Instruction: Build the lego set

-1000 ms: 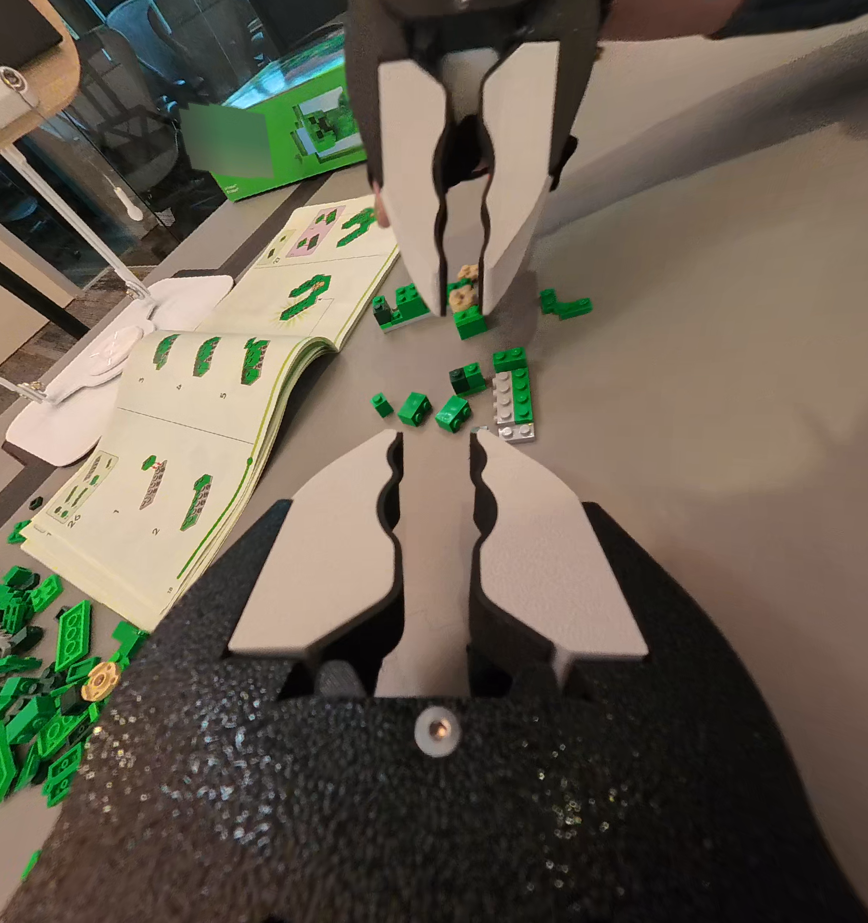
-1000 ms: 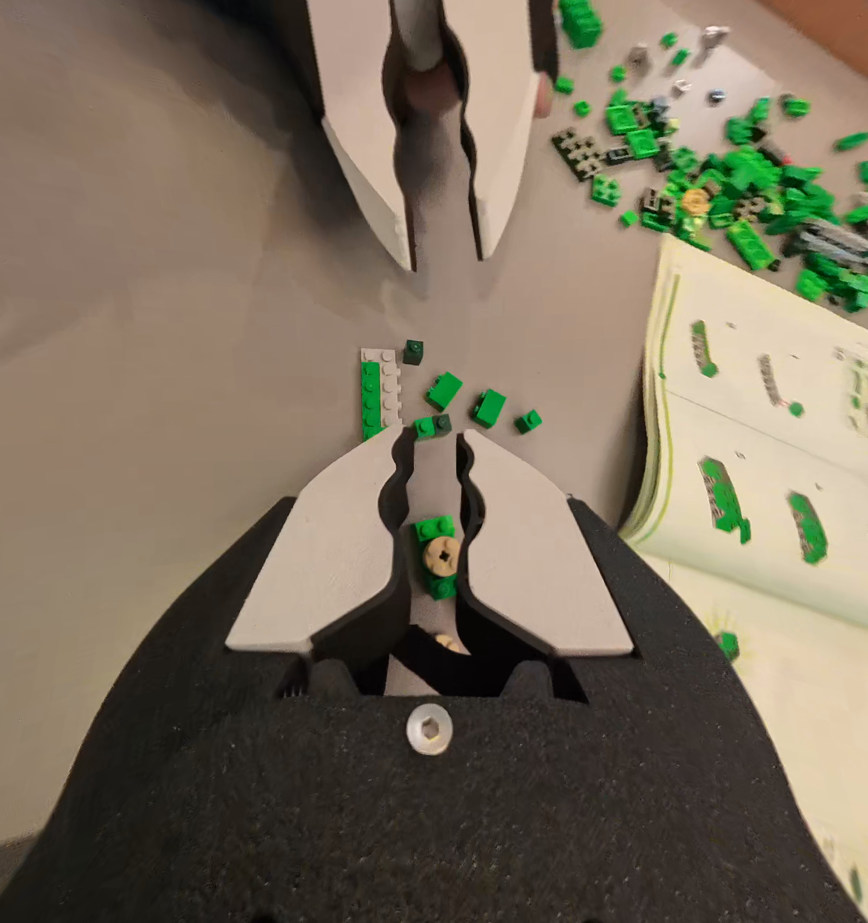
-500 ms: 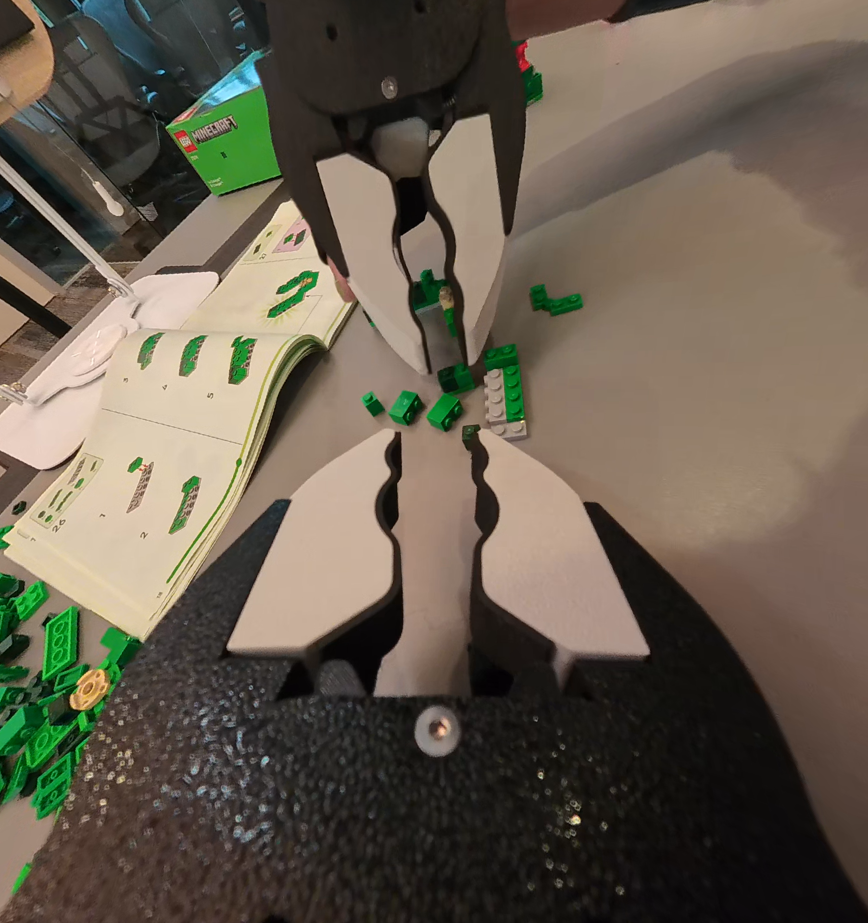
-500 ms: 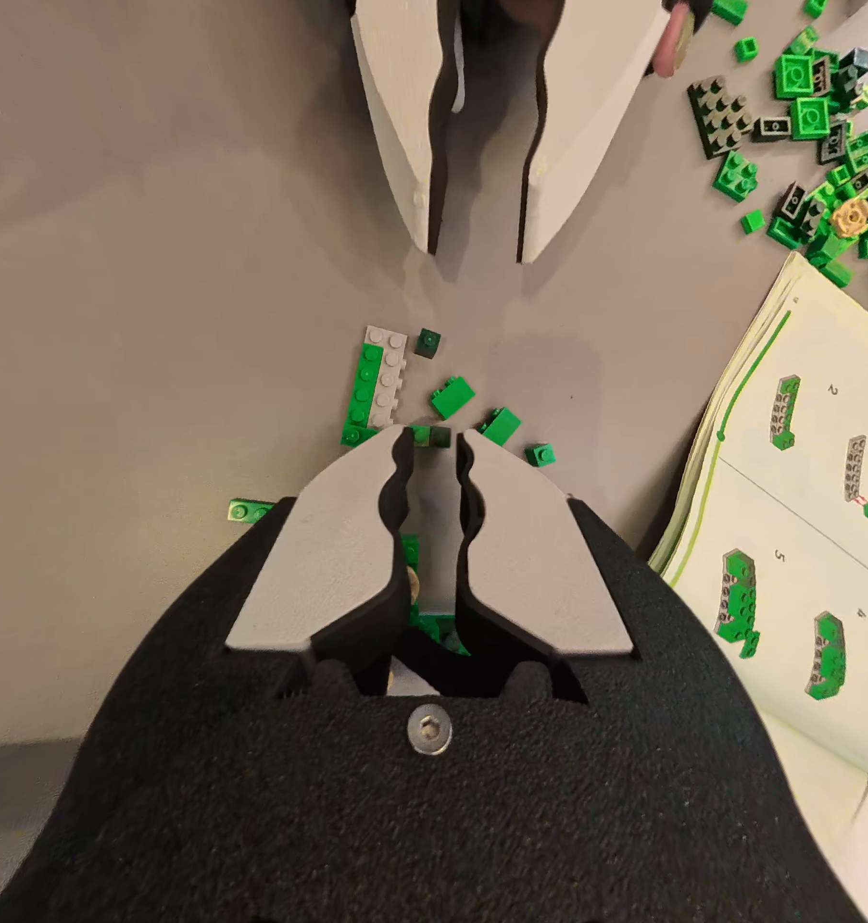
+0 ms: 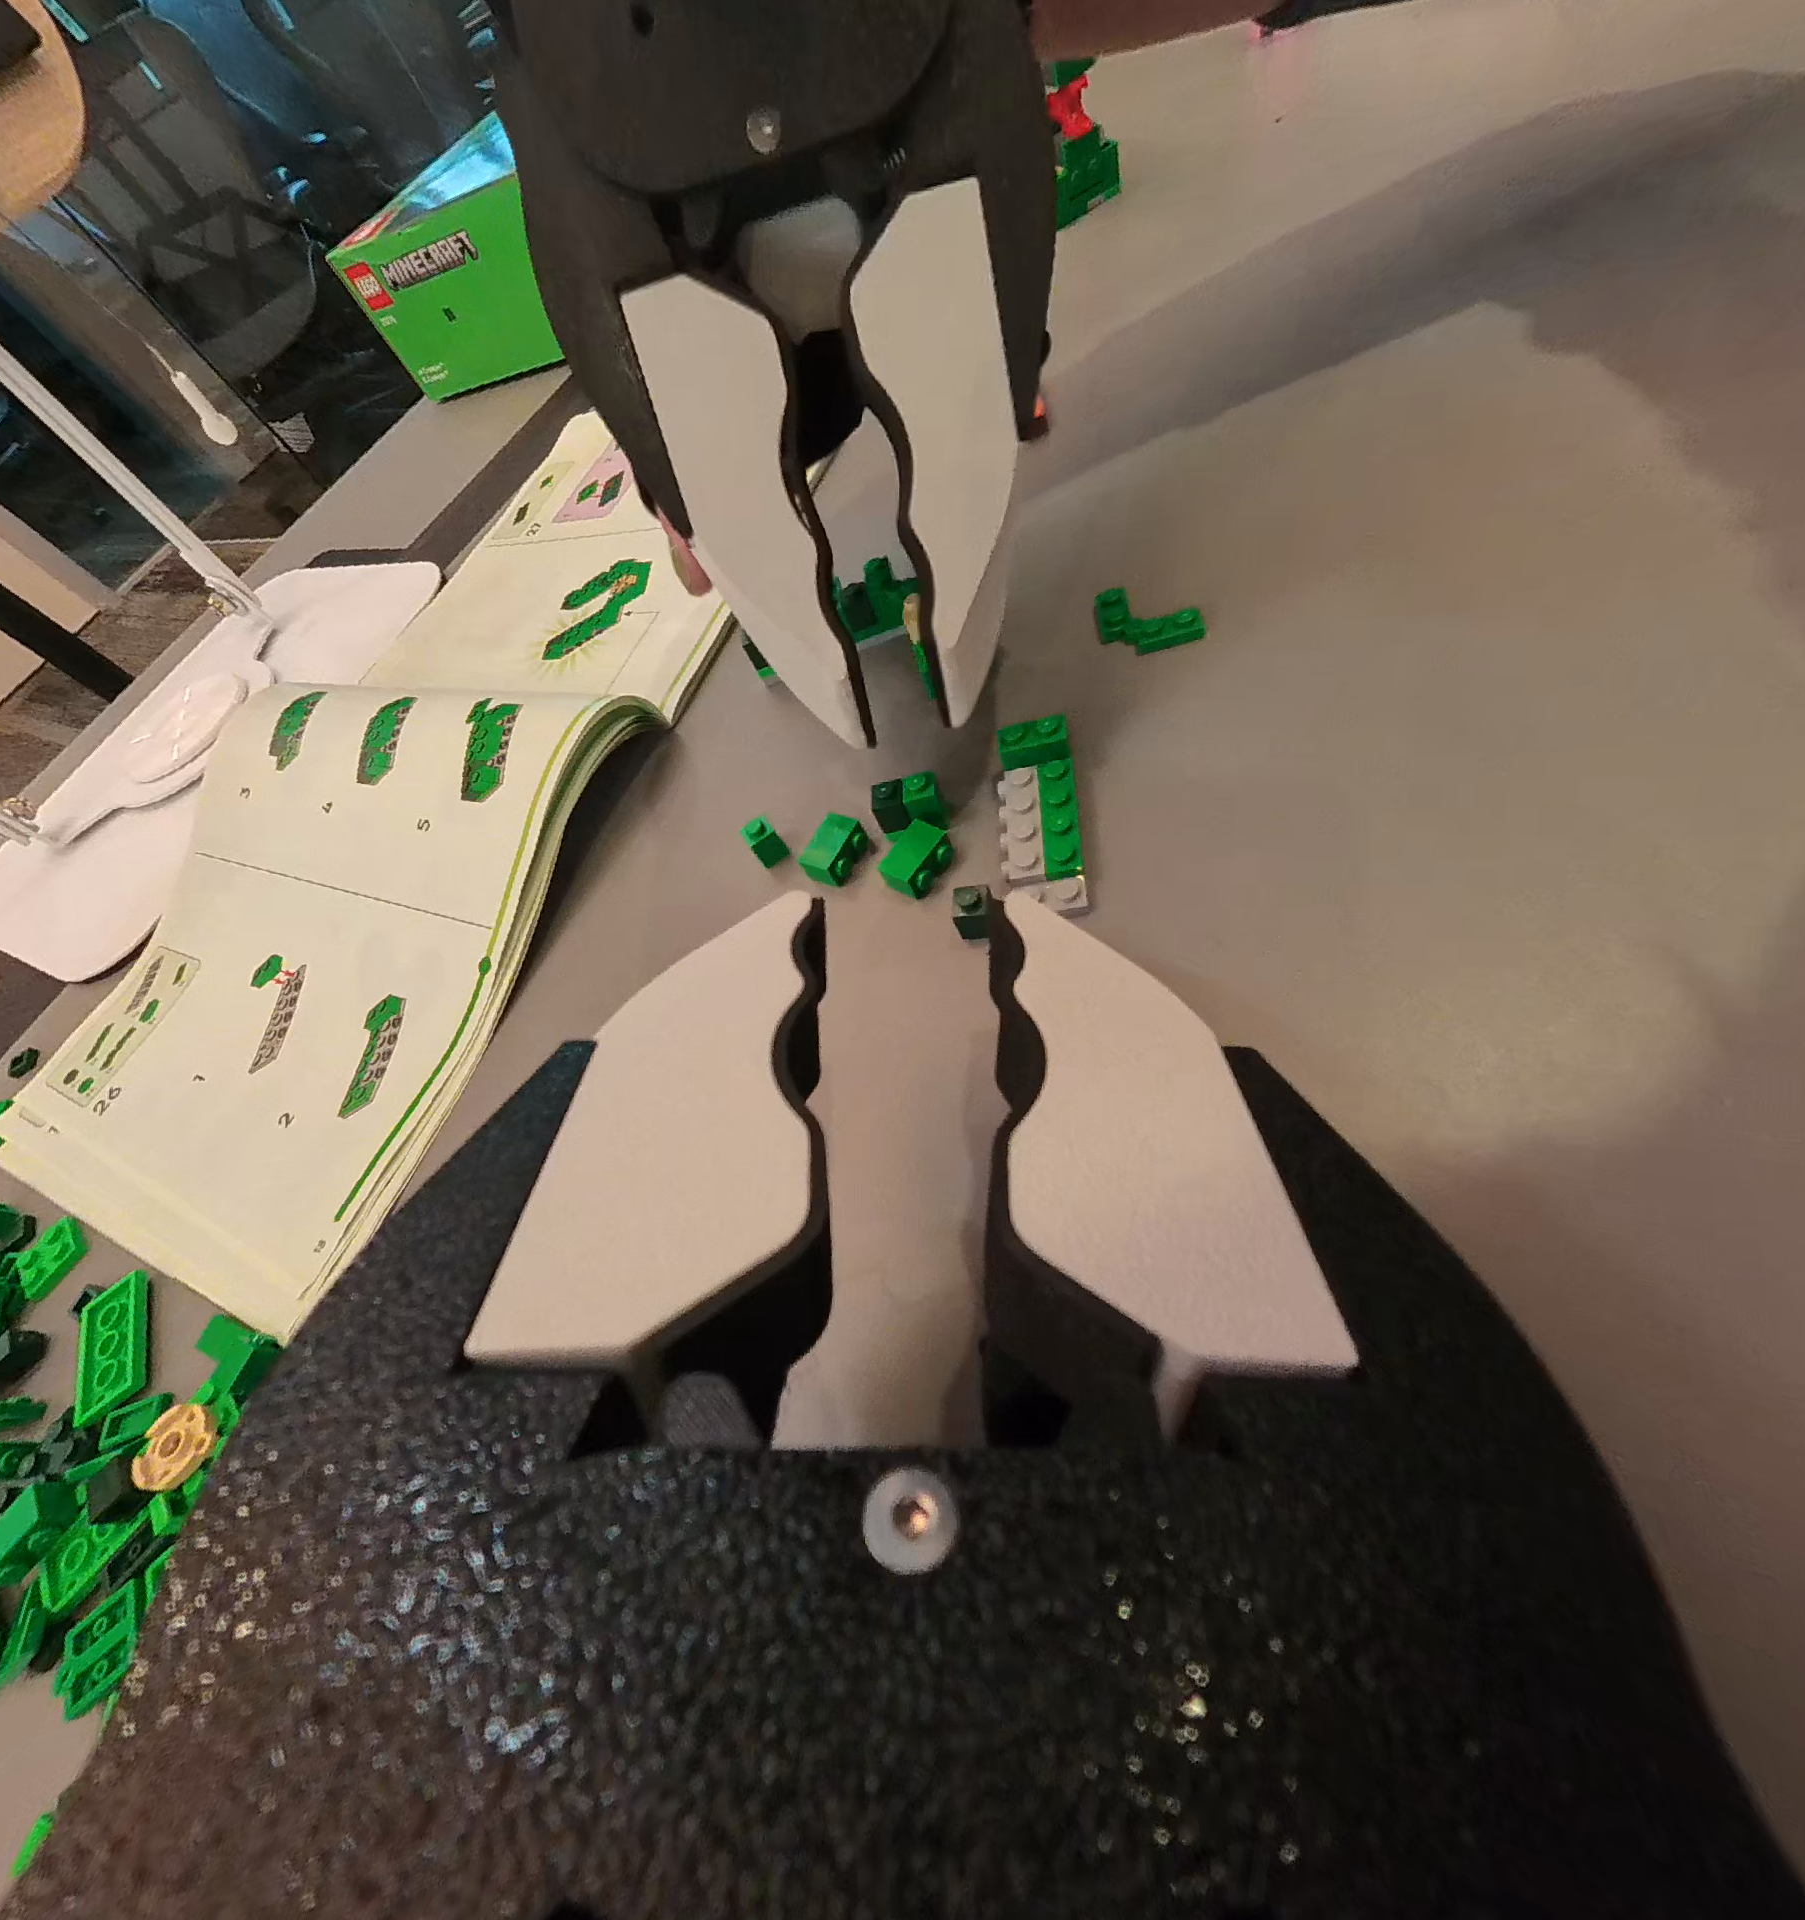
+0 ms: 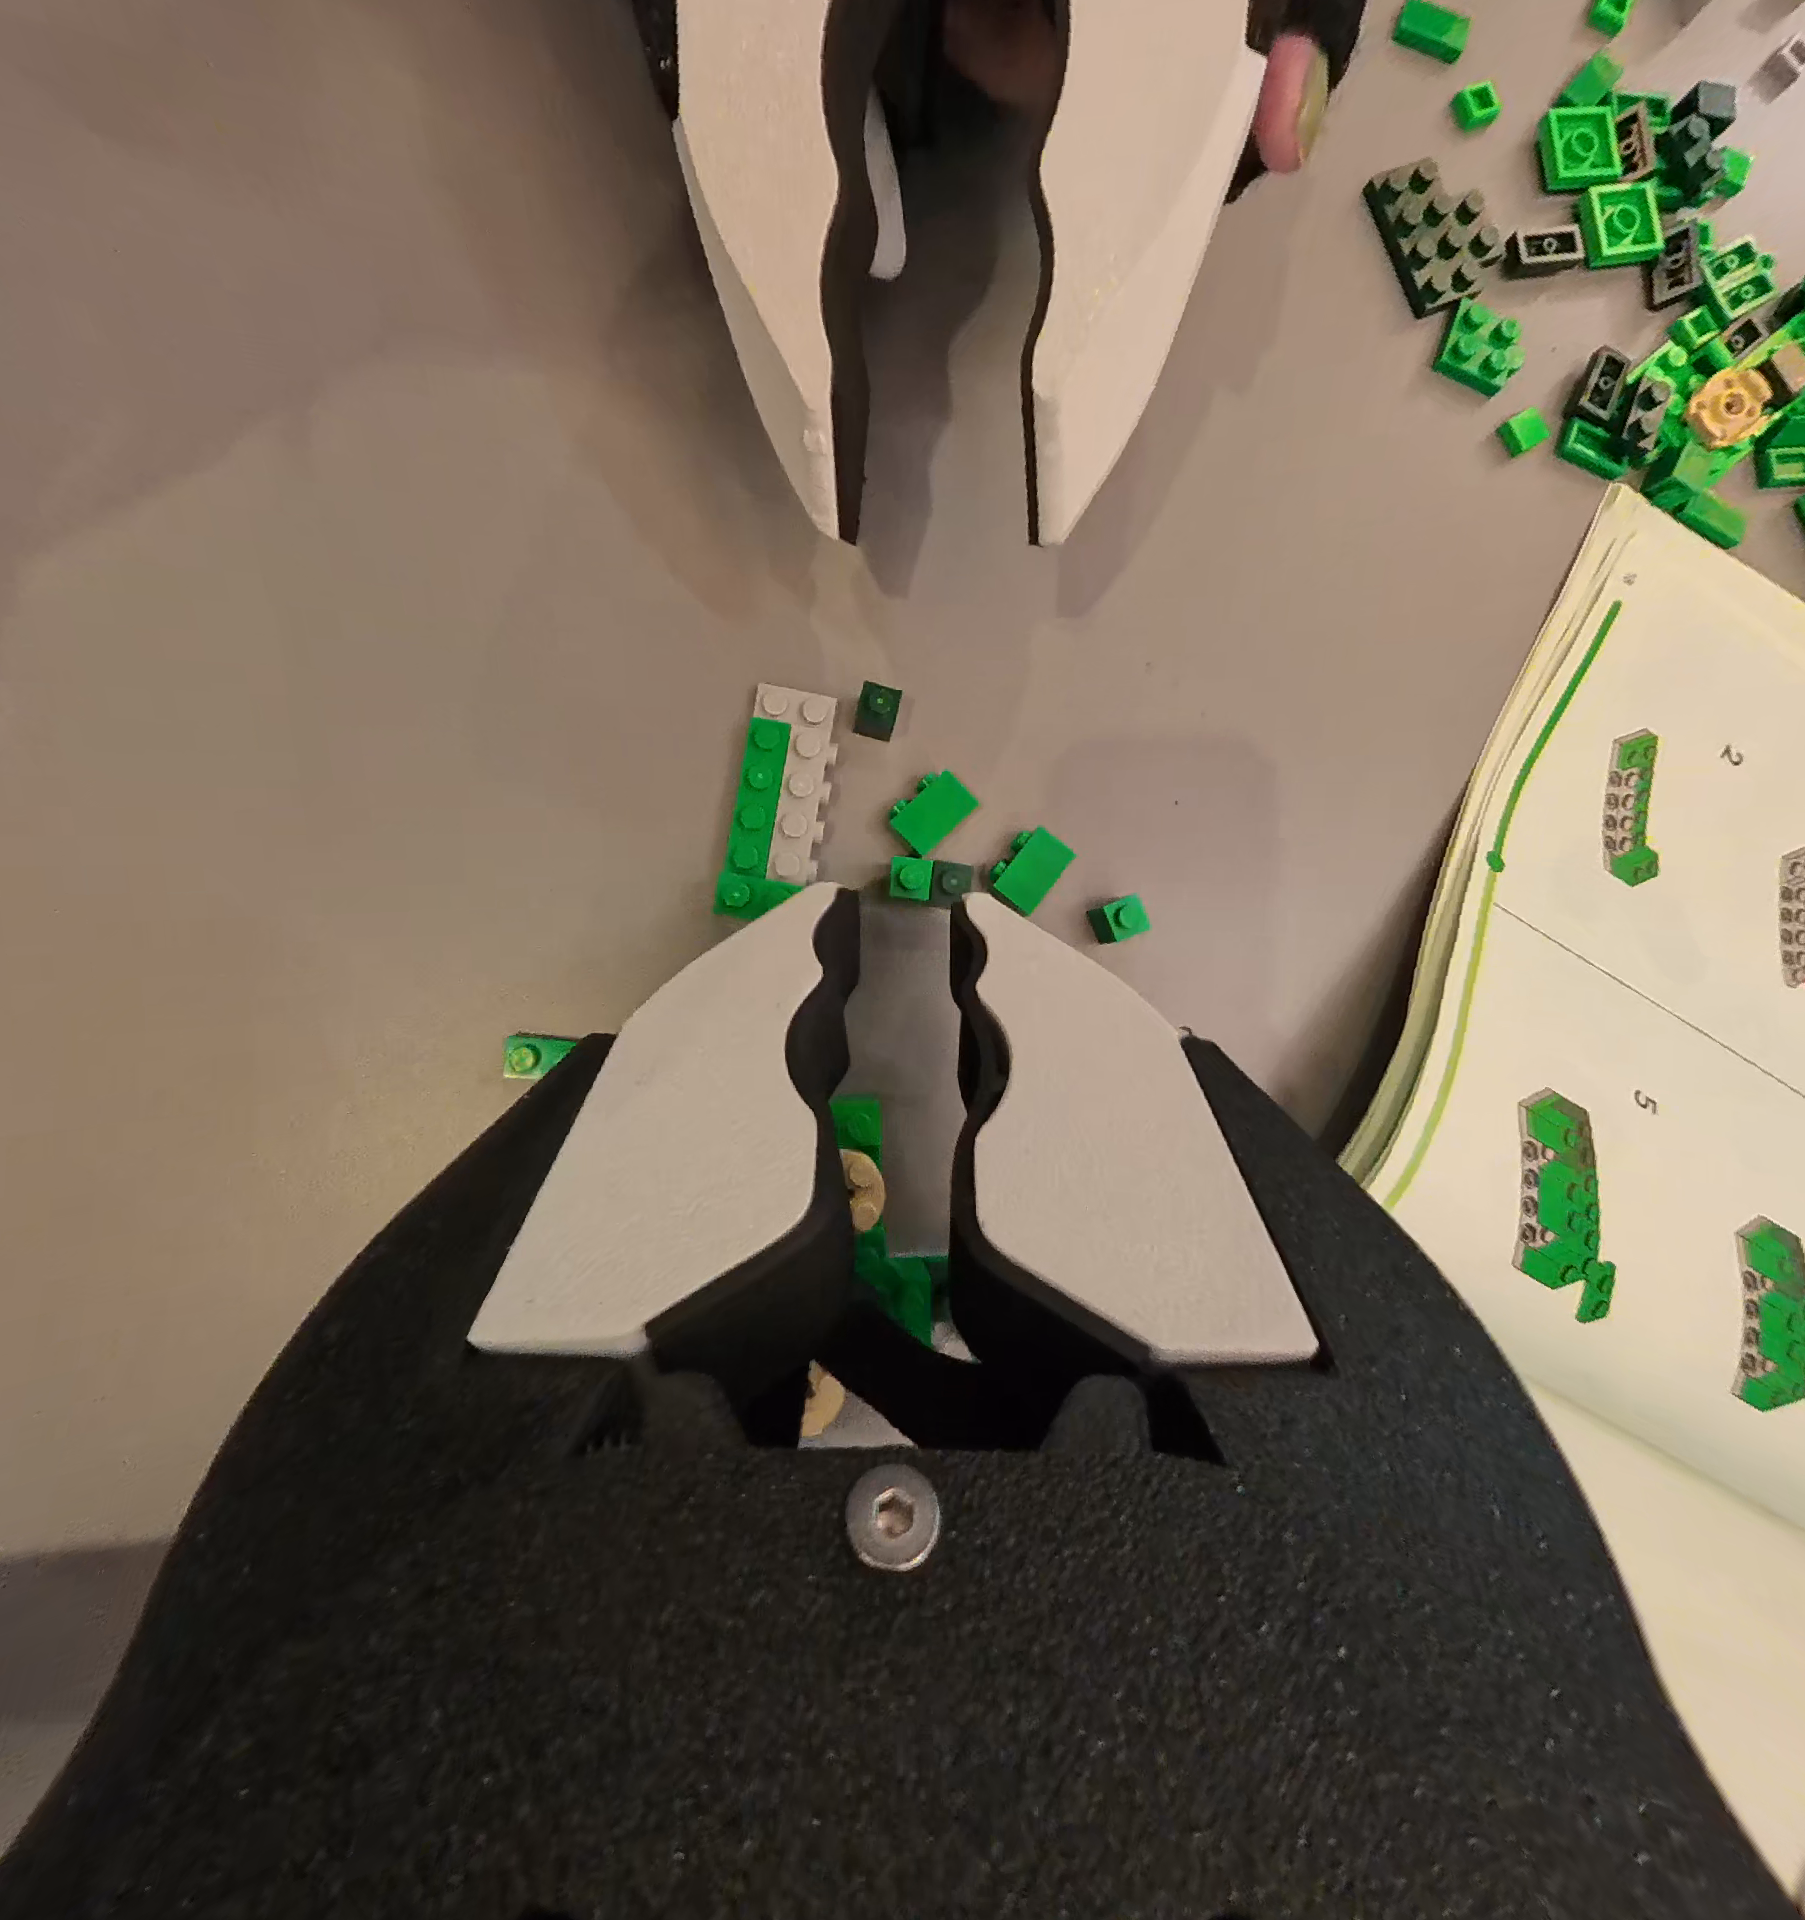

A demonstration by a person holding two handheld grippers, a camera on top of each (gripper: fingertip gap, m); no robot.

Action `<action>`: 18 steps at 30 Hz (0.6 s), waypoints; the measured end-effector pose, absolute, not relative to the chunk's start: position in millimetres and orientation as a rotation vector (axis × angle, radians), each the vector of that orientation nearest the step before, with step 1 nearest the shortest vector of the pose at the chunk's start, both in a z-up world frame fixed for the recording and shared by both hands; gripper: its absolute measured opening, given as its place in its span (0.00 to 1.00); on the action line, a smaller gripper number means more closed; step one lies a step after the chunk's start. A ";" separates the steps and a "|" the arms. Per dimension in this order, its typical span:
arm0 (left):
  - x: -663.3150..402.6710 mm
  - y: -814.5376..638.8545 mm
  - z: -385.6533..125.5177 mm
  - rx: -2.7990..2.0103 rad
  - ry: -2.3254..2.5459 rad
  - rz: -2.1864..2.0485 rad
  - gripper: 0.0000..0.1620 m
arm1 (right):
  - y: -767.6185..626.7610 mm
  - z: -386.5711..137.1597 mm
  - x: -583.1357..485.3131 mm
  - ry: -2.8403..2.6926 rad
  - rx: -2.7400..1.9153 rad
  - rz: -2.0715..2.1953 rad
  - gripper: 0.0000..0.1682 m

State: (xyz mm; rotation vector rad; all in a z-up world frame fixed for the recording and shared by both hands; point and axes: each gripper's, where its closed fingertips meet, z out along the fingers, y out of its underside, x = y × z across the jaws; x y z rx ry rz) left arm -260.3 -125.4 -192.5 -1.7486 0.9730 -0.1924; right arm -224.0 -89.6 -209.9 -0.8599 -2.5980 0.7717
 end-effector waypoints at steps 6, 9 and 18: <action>-259.9 -125.7 -193.4 -1.752 0.979 -0.192 0.18 | -89.5 -215.0 -229.5 -2.584 -0.901 0.776 0.11; -259.7 -125.7 -194.1 -1.755 0.982 -0.191 0.19 | -89.1 -218.6 -231.7 -2.574 -0.926 0.784 0.11; -259.4 -125.8 -194.8 -1.760 0.984 -0.191 0.19 | -89.4 -224.1 -234.6 -2.560 -0.947 0.772 0.10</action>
